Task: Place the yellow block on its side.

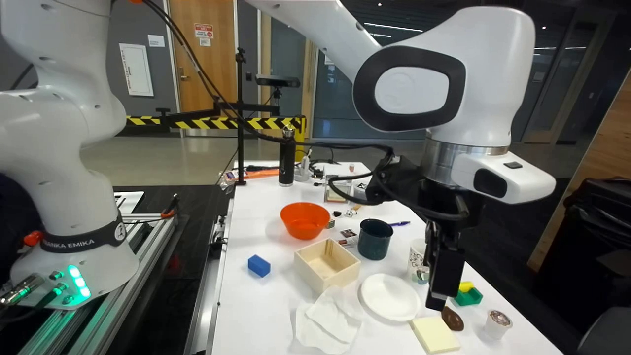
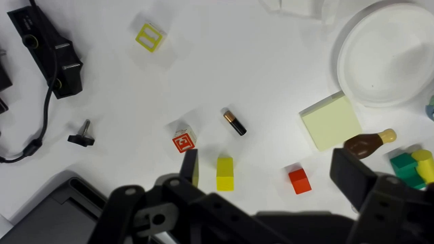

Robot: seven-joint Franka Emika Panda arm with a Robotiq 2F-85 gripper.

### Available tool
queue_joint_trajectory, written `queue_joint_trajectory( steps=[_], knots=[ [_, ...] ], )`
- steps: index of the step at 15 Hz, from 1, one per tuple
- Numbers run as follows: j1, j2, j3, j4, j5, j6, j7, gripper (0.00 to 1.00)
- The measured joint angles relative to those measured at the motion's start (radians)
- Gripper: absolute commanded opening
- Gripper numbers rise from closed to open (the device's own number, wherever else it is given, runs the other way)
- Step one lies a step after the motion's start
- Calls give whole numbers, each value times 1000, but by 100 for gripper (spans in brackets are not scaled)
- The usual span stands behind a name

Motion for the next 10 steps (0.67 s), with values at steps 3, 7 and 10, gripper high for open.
queue_joint_trajectory(
  steps=[3,7,10],
  knots=[
    [-12,67,1,76,25,-31,8,100],
    [-36,191,4,214,67,-53,24,100],
    [-50,282,3,313,76,-53,75,100]
  ],
)
